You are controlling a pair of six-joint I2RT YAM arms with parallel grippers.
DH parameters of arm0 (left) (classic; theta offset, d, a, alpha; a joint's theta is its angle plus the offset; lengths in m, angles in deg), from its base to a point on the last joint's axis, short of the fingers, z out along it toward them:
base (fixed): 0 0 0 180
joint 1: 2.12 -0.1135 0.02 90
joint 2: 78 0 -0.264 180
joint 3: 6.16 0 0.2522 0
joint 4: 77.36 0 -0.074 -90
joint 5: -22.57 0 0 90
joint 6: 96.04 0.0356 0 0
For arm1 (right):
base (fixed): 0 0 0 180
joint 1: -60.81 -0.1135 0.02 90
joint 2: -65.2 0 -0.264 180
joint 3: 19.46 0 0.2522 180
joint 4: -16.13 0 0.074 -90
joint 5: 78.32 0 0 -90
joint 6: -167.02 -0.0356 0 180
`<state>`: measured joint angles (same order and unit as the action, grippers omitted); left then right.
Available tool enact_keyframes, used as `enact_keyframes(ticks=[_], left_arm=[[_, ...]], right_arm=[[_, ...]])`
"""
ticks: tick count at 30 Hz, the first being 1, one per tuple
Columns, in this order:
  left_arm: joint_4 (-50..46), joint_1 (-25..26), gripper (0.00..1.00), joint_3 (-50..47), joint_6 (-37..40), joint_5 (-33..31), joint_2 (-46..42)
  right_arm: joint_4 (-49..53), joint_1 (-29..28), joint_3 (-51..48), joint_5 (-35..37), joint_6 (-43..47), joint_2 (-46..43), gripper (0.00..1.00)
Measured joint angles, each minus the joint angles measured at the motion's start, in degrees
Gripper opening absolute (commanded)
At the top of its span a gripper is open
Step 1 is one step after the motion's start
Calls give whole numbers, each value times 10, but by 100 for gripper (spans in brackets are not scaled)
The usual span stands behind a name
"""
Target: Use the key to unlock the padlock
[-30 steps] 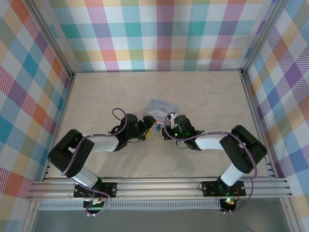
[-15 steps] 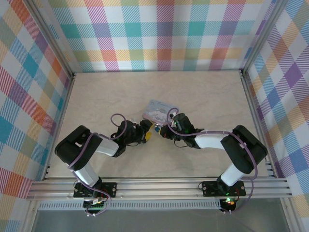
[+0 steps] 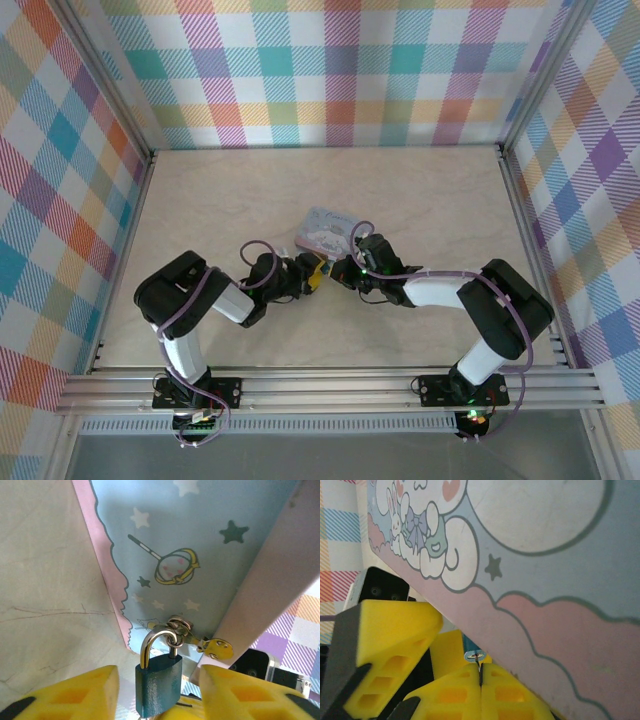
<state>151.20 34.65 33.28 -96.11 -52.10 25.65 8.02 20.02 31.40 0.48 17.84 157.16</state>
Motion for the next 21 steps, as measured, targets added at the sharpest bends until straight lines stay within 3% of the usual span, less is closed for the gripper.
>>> enact_keyframes(ticks=[21], left_arm=[[82, 14, 16, 15, -48, -22, 57]], right_arm=[[-5, 5, 0, -2, -34, -5, 0]])
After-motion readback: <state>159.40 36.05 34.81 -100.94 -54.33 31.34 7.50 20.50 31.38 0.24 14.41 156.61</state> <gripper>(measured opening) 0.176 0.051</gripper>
